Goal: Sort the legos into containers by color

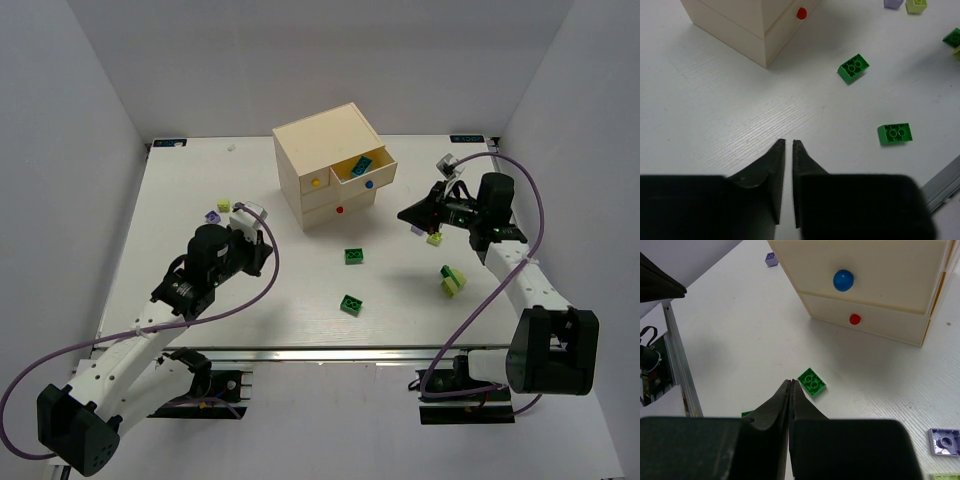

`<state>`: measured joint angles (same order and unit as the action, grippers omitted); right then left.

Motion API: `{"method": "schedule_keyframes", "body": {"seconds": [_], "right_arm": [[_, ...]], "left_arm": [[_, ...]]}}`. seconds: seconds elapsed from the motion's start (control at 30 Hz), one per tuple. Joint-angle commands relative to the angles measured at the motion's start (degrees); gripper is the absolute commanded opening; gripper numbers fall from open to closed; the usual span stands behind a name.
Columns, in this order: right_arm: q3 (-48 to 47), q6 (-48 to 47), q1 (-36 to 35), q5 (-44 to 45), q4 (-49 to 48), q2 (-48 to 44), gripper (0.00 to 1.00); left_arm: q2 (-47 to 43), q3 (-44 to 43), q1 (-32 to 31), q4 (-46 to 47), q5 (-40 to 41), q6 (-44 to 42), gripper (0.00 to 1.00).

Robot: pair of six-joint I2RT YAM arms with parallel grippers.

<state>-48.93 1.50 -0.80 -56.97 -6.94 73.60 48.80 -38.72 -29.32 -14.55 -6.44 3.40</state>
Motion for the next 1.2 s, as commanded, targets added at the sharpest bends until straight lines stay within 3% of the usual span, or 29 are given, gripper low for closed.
{"method": "schedule_keyframes", "body": {"seconds": [0.0, 0.03, 0.07, 0.1, 0.17, 0.27, 0.33, 0.53, 0.73, 0.9, 1.17], "right_arm": [[1.6, -0.1, 0.2, -1.7, -4.0, -1.5, 0.0], [1.9, -0.1, 0.0, -1.8, -4.0, -1.8, 0.0], [2.5, 0.5, 0.0, -0.9, -4.5, -1.9, 0.0], [2.6, 1.1, 0.1, -0.2, -4.9, -2.0, 0.0], [2.4, 2.7, -0.1, 1.9, -4.9, -1.4, 0.0], [-0.1, 4.7, -1.2, 4.0, -3.0, 0.9, 0.05], [-3.1, 4.9, -3.1, 6.8, 0.1, 2.7, 0.1], [-9.8, 7.2, -6.8, 16.4, 2.2, 5.9, 0.13], [-17.0, 8.3, -9.6, 23.9, 6.8, 9.9, 0.02], [-18.5, 7.7, -10.7, 28.9, 5.9, 11.9, 0.02], [-20.4, 6.9, -12.1, 30.2, 5.9, 14.3, 0.02]], "left_arm": [[-0.5, -1.0, 0.1, 1.2, -0.9, 0.0, 0.26], [-0.5, -1.1, 0.1, 1.3, -0.6, 0.1, 0.35], [-0.4, -1.1, 0.1, 1.6, -0.7, 0.5, 0.53], [-0.1, -1.2, 0.1, 2.0, -0.9, 0.9, 0.59], [0.2, -2.0, 0.1, 4.0, -1.4, 3.0, 0.67], [2.3, -5.3, 0.1, 6.0, -2.4, 5.6, 0.71], [5.1, -10.2, 0.1, 6.5, -1.4, 6.9, 0.72], [17.8, -24.9, 0.1, 5.7, 4.4, 7.0, 0.74], [29.9, -38.3, 0.1, 6.3, 5.5, 6.6, 0.63], [40.3, -47.8, 0.1, 4.8, 5.6, 4.5, 0.67], [48.4, -56.5, 0.1, 2.1, 5.6, 2.3, 0.69]]}}
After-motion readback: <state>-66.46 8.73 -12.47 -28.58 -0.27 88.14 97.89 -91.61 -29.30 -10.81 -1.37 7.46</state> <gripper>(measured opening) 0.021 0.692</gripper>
